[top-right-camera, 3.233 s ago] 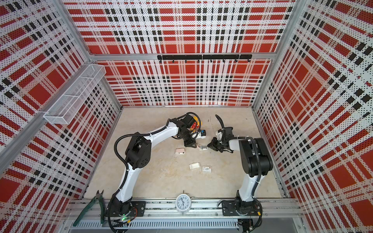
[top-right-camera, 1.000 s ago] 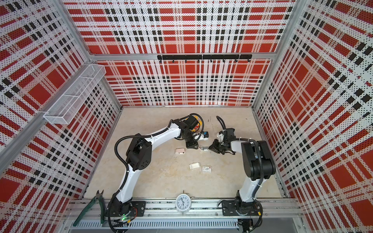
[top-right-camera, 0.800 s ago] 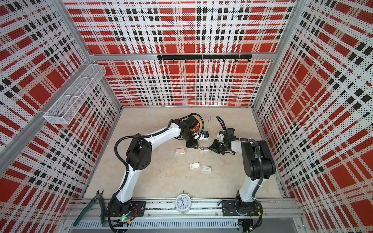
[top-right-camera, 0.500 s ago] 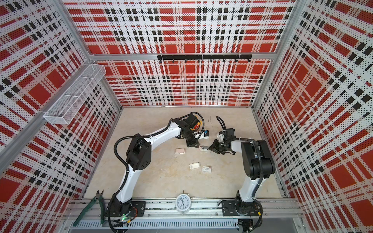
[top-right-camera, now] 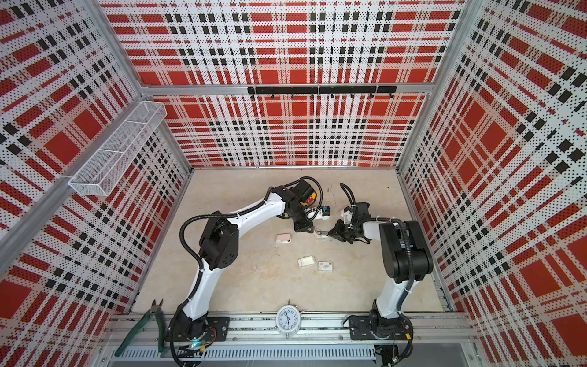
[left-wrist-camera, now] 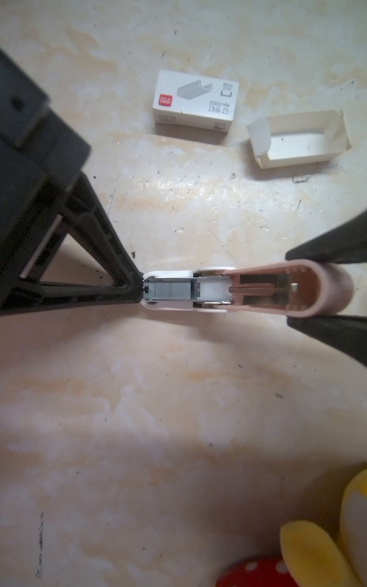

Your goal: Load the staples into the stapler

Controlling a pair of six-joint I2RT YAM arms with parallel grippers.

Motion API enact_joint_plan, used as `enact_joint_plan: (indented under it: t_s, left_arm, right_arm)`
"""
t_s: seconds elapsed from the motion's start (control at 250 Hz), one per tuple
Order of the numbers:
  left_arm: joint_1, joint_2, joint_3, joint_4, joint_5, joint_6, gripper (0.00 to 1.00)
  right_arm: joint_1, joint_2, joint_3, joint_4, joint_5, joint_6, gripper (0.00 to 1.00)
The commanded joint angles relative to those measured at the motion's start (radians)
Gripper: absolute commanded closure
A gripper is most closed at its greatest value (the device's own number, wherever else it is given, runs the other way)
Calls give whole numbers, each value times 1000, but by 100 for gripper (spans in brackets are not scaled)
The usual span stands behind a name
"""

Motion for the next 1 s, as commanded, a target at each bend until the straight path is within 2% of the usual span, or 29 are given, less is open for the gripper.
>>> enact_joint_plan:
  t_s: [0.0,0.996]
  left_arm:
    - [-19,18,54,-27,0,31,76]
    - [-52,88,125,-110,-68,73,73]
  right_arm:
    - [2,23,12,27,-11,-27,89]
    - [28,35,52,-14,21,-48,90]
